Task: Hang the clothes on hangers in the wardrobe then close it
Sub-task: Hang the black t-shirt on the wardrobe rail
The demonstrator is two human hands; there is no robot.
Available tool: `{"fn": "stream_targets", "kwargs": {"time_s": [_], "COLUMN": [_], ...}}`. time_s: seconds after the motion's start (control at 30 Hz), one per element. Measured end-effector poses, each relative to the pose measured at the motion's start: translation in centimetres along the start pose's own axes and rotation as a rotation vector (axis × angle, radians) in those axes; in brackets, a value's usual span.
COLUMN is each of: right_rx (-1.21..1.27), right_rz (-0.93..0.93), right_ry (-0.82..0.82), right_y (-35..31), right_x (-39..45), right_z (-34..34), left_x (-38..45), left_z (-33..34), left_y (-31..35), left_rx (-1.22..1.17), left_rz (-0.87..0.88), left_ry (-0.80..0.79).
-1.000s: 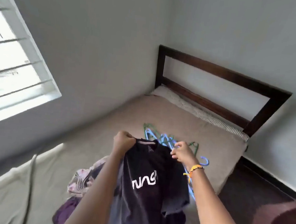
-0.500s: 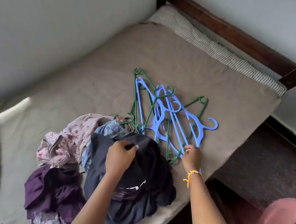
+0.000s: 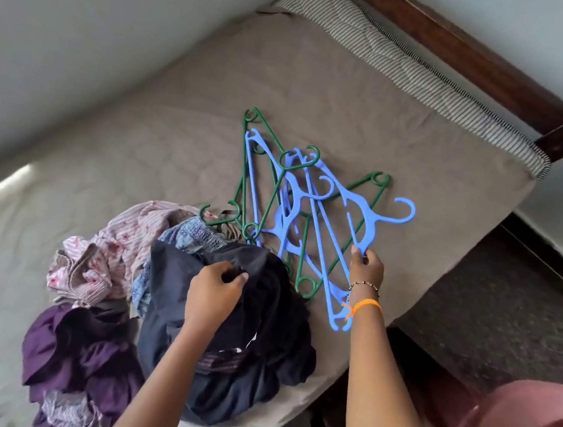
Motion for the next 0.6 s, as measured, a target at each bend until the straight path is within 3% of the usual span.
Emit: {"fn": "stream_targets", "kwargs": {"time_s": [0.13,0.27,0.43,0.6], "right_rx": [-0.033,0.068,0.675,1.039], "right_rz": [-0.226,-0.258,-0.221,-0.176], "right_ry": [0.246,0.340,-0.022,-0.284], "right_y": [-4.2,-6.4,-10.9,-17.4], "right_x": [-4.2,-7.7,-13.8,-22.6], "right_z": [-3.5,-6.5,-6.0,-3.3], "left_x": [-1.0,-2.3,-4.4,-7.3], "left_z": [-1.1,-3.0,-6.9,-12.9], "left_y": [0.9,1.7,1.6,1.0], "left_rx": [-0.046,-0.132,-0.229,-0.281], "left_rz": [0.014,0.014,0.030,0.162], "left_ry": [0.012,0.019,0.049,0.130]}}
Point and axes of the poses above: each hand's wrist, its own x-axis towards the middle knuckle, its own z-axis out of the palm, y = z × x, the point moved 8 cm from there along x, towards the middle knuckle, and after that the axes turned 1 degree about -x, right-handed, at the moved point
